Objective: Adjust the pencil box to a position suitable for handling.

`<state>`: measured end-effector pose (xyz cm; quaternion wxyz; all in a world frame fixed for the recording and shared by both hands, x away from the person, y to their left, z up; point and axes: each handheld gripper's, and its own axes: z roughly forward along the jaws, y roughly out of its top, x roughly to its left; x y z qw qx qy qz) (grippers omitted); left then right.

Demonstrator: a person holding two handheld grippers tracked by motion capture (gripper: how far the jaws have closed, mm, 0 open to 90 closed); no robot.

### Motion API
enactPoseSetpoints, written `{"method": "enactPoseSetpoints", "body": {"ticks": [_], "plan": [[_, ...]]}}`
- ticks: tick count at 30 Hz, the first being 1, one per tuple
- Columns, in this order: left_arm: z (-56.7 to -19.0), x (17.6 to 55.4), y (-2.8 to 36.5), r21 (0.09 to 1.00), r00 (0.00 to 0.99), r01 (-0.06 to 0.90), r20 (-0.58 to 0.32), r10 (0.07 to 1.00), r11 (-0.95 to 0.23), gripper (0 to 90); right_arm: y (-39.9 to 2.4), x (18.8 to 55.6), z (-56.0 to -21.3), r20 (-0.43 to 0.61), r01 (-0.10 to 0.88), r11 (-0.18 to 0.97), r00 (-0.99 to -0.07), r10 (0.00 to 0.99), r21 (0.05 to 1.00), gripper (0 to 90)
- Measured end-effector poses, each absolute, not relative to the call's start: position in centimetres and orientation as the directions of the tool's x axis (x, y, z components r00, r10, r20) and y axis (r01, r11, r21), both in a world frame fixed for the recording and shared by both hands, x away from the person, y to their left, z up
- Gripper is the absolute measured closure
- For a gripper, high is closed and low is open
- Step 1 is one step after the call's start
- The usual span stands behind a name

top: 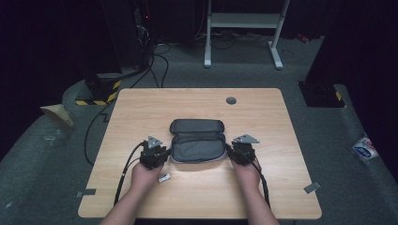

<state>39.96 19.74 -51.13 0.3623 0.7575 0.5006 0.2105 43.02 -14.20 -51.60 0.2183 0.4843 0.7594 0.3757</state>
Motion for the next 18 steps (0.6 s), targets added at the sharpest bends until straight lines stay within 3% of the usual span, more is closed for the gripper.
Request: {"method": "enactPoseSetpoints", "body": {"ticks": [5, 18], "plan": [[-51.1, 39.7, 20.3, 0.763, 0.403, 0.600, -0.029, 0.915, -0.241, 69.8, -14.8, 42.8, -51.1, 0.025, 0.567, 0.253, -0.436, 0.900, 0.784, 62.7], [-51.6, 35.9, 24.2, 0.763, 0.422, 0.571, 0.045, 0.905, -0.304, 61.8, -20.2, 38.2, -51.3, 0.012, 0.588, 0.228, -0.375, 0.927, 0.776, 43.4]]}}
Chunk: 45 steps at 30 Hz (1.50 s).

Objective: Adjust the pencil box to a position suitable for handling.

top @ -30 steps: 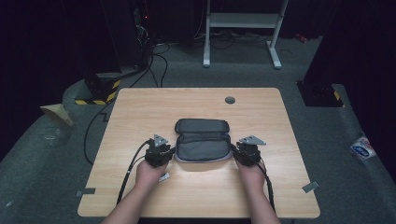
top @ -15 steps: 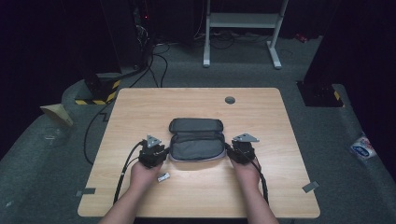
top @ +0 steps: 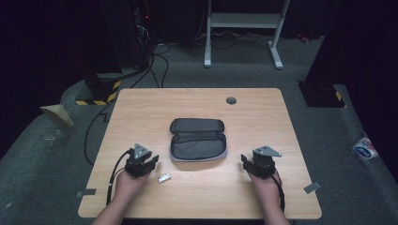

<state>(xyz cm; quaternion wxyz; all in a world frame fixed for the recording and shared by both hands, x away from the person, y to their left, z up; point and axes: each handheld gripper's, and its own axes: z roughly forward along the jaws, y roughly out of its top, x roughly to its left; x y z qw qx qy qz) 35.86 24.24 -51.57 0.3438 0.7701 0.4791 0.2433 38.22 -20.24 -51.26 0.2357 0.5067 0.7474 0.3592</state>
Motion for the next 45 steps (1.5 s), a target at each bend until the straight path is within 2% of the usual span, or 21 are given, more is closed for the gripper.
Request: {"method": "enactPoseSetpoints", "body": {"ticks": [8, 11, 20, 25, 33, 45], "plan": [[-52.6, 33.8, 25.9, 0.760, 0.434, 0.577, 0.026, 0.901, -0.300, 56.2, -22.0, 35.9, -52.1, -0.027, 0.620, 0.264, -0.365, 0.931, 0.739, 36.7], [-52.7, 33.4, 26.3, 0.761, 0.432, 0.576, 0.026, 0.901, -0.299, 50.8, -22.2, 35.7, -52.3, -0.016, 0.635, 0.259, -0.362, 0.932, 0.728, 33.2], [-52.6, 33.0, 26.7, 0.749, 0.422, 0.596, 0.013, 0.906, -0.289, 44.0, -21.8, 35.3, -52.3, -0.021, 0.635, 0.256, -0.353, 0.936, 0.729, 33.7], [-52.3, 32.9, 26.5, 0.748, 0.431, 0.600, -0.003, 0.902, -0.284, 44.1, -21.9, 35.4, -52.3, -0.019, 0.633, 0.260, -0.360, 0.933, 0.729, 33.3], [-50.8, 31.9, 25.3, 0.806, 0.499, 0.517, -0.009, 0.866, -0.290, 48.9, -21.9, 35.4, -52.3, -0.019, 0.633, 0.260, -0.362, 0.932, 0.729, 33.3], [-50.7, 31.5, 23.9, 0.805, 0.565, 0.501, -0.027, 0.825, -0.317, 52.1, -21.8, 35.4, -52.3, -0.017, 0.635, 0.260, -0.362, 0.932, 0.728, 33.3]]}}
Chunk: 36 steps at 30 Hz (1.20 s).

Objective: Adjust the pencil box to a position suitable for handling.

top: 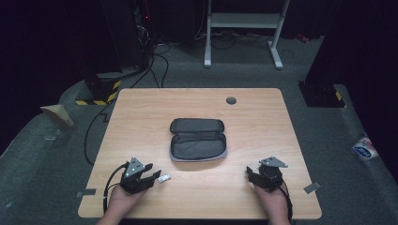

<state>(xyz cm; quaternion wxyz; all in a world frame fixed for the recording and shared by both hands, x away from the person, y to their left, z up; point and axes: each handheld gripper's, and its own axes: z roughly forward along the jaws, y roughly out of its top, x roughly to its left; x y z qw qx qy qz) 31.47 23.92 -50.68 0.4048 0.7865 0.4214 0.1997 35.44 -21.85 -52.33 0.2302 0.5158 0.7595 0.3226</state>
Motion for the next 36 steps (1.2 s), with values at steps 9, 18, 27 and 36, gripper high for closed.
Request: {"method": "enactPoseSetpoints", "body": {"ticks": [9, 18, 27, 36], "plan": [[-51.2, 31.5, 22.9, 0.785, 0.619, 0.510, -0.051, 0.784, -0.352, 49.3, -21.8, 35.5, -52.3, -0.018, 0.634, 0.262, -0.365, 0.931, 0.728, 33.4], [-51.9, 31.3, 21.9, 0.759, 0.652, 0.515, -0.046, 0.757, -0.397, 48.9, -21.8, 35.5, -52.3, -0.018, 0.634, 0.263, -0.365, 0.931, 0.728, 33.4], [-52.5, 31.0, 21.4, 0.756, 0.664, 0.477, 0.024, 0.747, -0.449, 54.9, -21.7, 35.4, -52.3, -0.019, 0.636, 0.257, -0.355, 0.935, 0.728, 33.8], [-52.6, 31.0, 21.5, 0.765, 0.671, 0.469, 0.017, 0.741, -0.441, 60.6, -21.7, 35.5, -52.3, -0.019, 0.635, 0.254, -0.353, 0.936, 0.729, 33.8]]}}
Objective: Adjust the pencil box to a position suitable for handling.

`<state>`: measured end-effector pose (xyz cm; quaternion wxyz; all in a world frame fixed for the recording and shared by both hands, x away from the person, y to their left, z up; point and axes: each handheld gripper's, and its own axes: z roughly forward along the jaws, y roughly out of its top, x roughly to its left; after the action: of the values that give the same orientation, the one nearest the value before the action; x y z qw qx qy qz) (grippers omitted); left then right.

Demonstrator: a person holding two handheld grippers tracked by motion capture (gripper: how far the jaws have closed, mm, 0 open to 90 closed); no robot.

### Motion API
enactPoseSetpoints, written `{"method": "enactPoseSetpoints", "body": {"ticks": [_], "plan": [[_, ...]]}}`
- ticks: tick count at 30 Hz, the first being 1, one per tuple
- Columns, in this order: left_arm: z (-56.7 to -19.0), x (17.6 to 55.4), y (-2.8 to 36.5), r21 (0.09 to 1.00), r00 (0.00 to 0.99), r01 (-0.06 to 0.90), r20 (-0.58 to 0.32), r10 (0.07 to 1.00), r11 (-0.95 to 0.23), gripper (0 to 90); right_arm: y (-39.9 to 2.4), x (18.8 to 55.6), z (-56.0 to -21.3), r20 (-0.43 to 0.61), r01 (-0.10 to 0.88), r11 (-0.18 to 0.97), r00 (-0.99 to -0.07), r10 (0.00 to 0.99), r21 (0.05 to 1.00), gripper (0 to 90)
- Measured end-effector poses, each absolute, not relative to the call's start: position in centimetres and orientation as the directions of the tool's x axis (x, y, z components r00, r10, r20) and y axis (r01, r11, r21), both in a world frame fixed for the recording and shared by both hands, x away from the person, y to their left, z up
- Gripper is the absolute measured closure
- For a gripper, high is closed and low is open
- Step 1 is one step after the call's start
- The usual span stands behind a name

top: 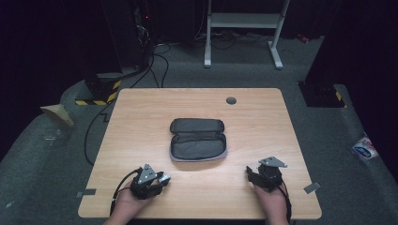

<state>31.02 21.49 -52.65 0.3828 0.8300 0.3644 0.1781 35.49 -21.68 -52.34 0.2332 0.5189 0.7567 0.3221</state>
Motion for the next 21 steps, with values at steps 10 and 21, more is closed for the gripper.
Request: {"method": "enactPoseSetpoints", "body": {"ticks": [10, 21], "plan": [[-52.63, 31.76, 22.06, 0.769, 0.643, 0.519, -0.064, 0.763, -0.373, 66.4, -21.69, 35.49, -52.34, -0.018, 0.636, 0.253, -0.352, 0.936, 0.729, 33.8], [-52.68, 31.26, 22.12, 0.769, 0.665, 0.468, 0.018, 0.746, -0.435, 72.6, -21.77, 35.63, -52.33, -0.017, 0.634, 0.260, -0.364, 0.931, 0.728, 34.0]]}}
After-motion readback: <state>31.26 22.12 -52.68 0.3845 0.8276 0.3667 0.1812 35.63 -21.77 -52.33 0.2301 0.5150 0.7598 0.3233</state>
